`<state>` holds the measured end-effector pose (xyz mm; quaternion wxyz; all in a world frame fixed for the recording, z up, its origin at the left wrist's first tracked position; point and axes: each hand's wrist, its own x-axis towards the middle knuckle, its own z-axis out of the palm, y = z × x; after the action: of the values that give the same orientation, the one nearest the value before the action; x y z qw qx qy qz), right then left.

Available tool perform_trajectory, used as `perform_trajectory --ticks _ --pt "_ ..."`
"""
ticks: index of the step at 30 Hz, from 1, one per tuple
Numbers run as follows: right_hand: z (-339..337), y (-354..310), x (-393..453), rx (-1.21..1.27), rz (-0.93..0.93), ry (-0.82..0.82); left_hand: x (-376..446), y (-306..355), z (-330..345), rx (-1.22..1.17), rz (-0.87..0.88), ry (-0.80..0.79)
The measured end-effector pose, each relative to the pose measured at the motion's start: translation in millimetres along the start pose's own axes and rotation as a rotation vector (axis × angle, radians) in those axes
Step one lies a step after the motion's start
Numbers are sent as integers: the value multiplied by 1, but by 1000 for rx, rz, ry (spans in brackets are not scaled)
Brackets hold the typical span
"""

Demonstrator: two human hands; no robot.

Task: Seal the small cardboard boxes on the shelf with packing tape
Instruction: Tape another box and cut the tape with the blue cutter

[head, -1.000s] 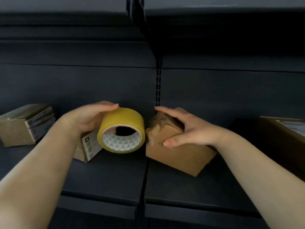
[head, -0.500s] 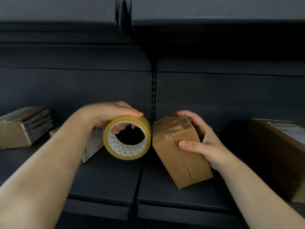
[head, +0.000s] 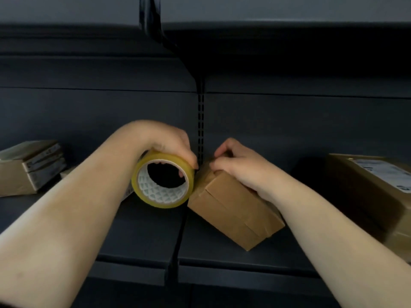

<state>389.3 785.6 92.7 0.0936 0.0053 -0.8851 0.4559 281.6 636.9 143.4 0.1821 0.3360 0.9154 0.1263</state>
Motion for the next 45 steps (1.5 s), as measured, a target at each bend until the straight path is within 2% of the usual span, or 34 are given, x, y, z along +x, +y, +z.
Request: perform_trajectory --ticks 6,11,14,17,22,24,26,28,32,36,39,42,45 --pt "-5 7 -6 177 -14 112 -9 -30 13 -240 110 -56" --pt "-22 37 -22 613 17 230 -7 -40 21 -528 282 -50" --pt "-13 55 -31 726 -27 235 -2 -38 24 -669 381 -69" --pt "-20 54 -32 527 -72 189 0 -32 23 -650 394 -84" --pt "-52 10 -21 -440 -92 -28 2 -27 18 -595 366 -68" --pt "-54 -9 -14 -669 -38 -174 3 -25 15 -560 326 -21" --pt "-46 -22 -8 -716 -3 -368 4 -24 13 -537 300 20" --pt "-33 -23 -2 -787 -40 -464 3 -22 11 -511 308 13" --pt "-22 -15 4 -828 -81 -408 1 -28 13 -563 329 -22" --pt "-28 -5 -1 -782 -98 -349 0 -52 26 -813 560 -185" --pt "-34 -3 -2 -711 -120 -335 -2 -59 27 -889 608 -243" --pt "-45 1 -1 -442 -133 -299 -3 -61 14 -885 458 -80" --pt "-44 13 -1 -233 -166 -282 -4 -64 6 -738 337 72"
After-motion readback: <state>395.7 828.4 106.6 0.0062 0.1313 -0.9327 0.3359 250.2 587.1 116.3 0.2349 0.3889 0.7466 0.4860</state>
